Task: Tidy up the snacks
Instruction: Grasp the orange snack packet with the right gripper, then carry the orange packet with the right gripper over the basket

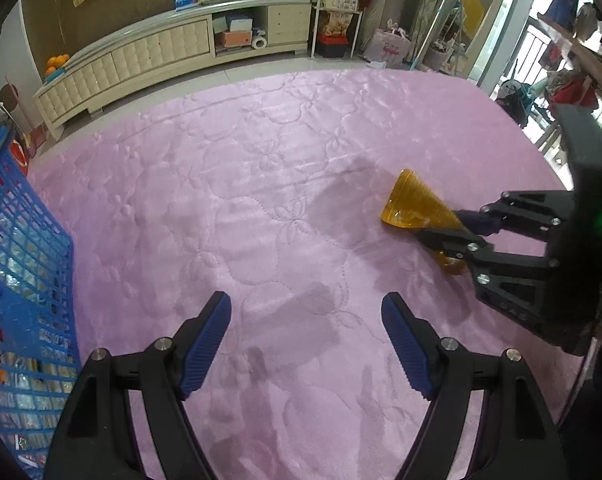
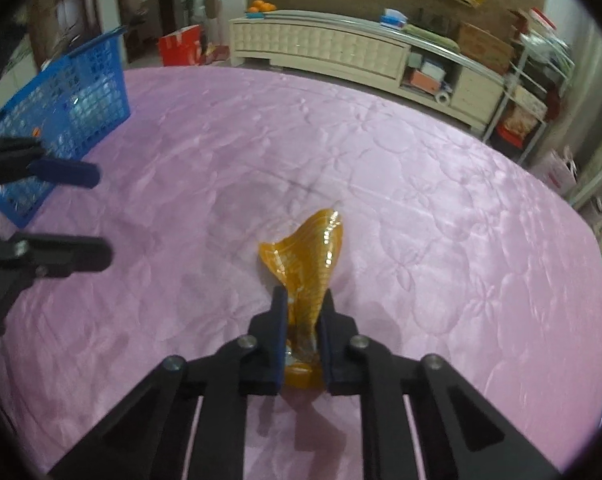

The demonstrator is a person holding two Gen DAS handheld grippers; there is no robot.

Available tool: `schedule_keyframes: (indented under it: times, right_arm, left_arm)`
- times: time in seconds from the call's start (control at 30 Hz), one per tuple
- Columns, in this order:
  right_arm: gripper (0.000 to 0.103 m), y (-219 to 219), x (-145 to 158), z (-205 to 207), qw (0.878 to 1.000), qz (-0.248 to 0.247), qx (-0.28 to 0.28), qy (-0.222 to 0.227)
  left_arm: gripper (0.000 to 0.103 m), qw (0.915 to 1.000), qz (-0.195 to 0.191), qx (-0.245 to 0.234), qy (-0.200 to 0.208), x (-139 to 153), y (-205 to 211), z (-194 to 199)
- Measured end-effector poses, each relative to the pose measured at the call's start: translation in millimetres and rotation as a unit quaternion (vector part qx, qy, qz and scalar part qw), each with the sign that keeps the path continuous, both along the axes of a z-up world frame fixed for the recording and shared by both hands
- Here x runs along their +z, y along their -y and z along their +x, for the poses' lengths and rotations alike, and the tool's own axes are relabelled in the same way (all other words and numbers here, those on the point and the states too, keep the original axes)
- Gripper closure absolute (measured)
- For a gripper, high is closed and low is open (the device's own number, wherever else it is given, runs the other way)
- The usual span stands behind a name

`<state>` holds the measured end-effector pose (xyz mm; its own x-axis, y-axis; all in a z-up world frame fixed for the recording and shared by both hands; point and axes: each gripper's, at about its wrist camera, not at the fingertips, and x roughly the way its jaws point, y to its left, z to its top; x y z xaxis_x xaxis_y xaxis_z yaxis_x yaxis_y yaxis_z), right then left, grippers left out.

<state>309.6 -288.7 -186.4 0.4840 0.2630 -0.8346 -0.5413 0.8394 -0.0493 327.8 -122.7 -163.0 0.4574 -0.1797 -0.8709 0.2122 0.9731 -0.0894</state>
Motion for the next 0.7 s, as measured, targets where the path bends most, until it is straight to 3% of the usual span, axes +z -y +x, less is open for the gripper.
schedule_keyframes:
  times: [0.2, 0.7]
  right_arm:
    - [0.089, 4.8, 14.6, -11.7, 0.998, 0.030, -0.047, -0.023]
    - [0.089, -57.7, 138.3, -88.4, 0.996, 0.063, 0.013, 0.064]
  left_arm:
    - [0.027, 0.9998, -0.003, -0.004, 0.019, 20.2, -2.3, -22.6]
    - [0.027, 0.9949, 0.005, 0.015, 0.100, 109.3, -53.4, -87.5]
